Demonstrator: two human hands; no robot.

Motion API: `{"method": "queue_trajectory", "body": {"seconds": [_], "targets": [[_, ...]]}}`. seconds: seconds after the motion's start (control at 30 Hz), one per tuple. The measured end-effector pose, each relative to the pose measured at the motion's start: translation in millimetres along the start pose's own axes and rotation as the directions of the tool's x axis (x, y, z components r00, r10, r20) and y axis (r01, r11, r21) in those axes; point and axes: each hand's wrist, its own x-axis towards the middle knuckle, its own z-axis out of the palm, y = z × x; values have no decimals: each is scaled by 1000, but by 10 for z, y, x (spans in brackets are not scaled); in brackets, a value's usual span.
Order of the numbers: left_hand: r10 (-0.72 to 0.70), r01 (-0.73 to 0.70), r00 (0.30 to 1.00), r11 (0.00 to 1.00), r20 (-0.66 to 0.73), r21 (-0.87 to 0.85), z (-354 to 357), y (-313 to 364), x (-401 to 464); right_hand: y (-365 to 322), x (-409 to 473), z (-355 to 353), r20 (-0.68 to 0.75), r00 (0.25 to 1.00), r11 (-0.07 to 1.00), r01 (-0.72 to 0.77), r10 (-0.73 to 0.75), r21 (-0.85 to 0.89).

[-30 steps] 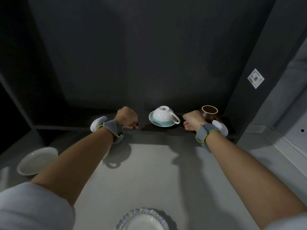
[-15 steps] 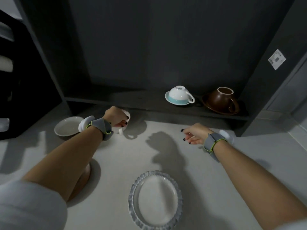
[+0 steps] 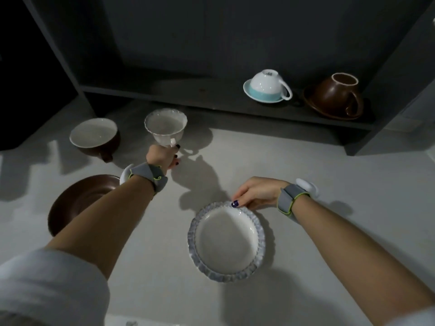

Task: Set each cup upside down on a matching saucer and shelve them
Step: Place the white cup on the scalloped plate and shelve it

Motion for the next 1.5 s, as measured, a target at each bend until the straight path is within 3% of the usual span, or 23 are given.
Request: {"method": "queue_trajectory", "body": {"seconds": [0.27, 0.43, 0.7, 0.87, 1.07, 1.27, 1.4, 1.5], "targets": [[85, -91, 995, 983, -48, -157, 69, -20, 3, -46, 17, 77, 24, 999, 983, 34, -30, -178], [31, -31, 1000, 982, -4, -188, 80, 15, 31, -71, 16, 115, -13, 998, 979, 52, -56, -196], [25, -22, 1000, 978, 12, -207, 74, -20, 83, -56, 10, 24, -176, 983, 996, 65, -52, 69], [42, -39, 999, 983, 11, -182, 41, -28, 106, -98, 47, -49, -386, 922, 958, 108, 4, 267], [75, -79, 997, 988, -32, -133, -86, -65, 72, -155, 125, -96, -509, 859, 886, 193, 54, 421], [132, -134, 990, 990, -40, -53, -223, -92, 37, -202, 221, -124, -544, 837, 874, 218, 61, 434], [151, -146, 988, 982, 37, -118, -239, -99, -14, -204, 247, -136, -538, 840, 863, 222, 67, 454], [215, -208, 976, 962, 21, -175, -224, -103, -60, -194, 262, -151, -524, 849, 859, 214, 72, 465]]}}
